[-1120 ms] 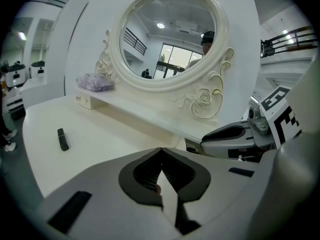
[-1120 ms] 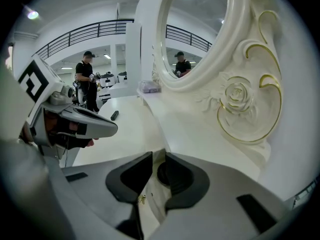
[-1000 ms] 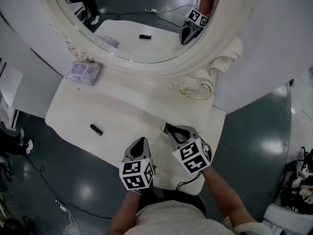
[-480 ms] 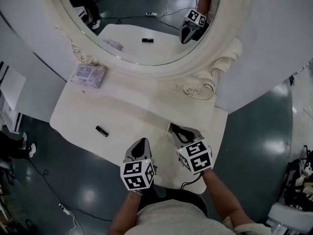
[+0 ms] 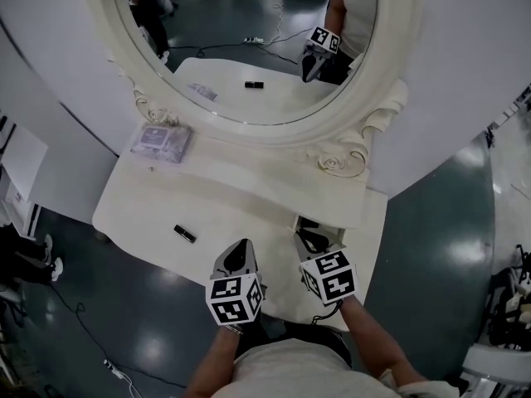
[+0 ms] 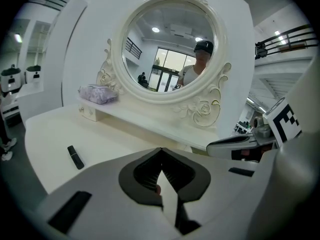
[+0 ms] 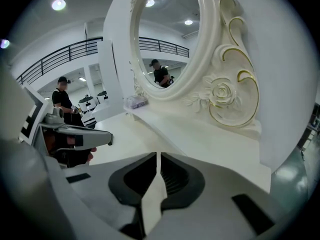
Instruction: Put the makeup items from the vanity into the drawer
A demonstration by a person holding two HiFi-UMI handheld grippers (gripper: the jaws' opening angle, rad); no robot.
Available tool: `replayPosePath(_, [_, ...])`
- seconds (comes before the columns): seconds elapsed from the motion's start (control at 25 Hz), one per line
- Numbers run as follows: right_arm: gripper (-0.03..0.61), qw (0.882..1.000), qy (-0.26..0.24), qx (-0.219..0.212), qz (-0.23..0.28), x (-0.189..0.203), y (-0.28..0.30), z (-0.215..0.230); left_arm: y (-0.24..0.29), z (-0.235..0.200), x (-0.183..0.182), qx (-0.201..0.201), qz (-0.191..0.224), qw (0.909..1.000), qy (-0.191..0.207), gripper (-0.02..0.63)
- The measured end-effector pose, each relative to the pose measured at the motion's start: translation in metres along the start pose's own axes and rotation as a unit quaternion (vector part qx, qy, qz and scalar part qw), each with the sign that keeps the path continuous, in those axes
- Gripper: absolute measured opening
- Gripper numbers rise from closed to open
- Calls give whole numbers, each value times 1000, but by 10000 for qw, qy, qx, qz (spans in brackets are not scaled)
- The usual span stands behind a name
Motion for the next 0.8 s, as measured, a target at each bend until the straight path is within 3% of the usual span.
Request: replayPosePath(0.8, [21,9961,574,642,185,-2,-5,-54,-3,-31,-29,827,50,9956,439,5])
Point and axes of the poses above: the fingertips, and each gripper's own axes: y forward along the fingers, z to its right, x out of its underside, the point moved 7 cm from there along -y, backward along the fingers, and after that the axes turned 3 degrees about z, right-handed, at the moved point
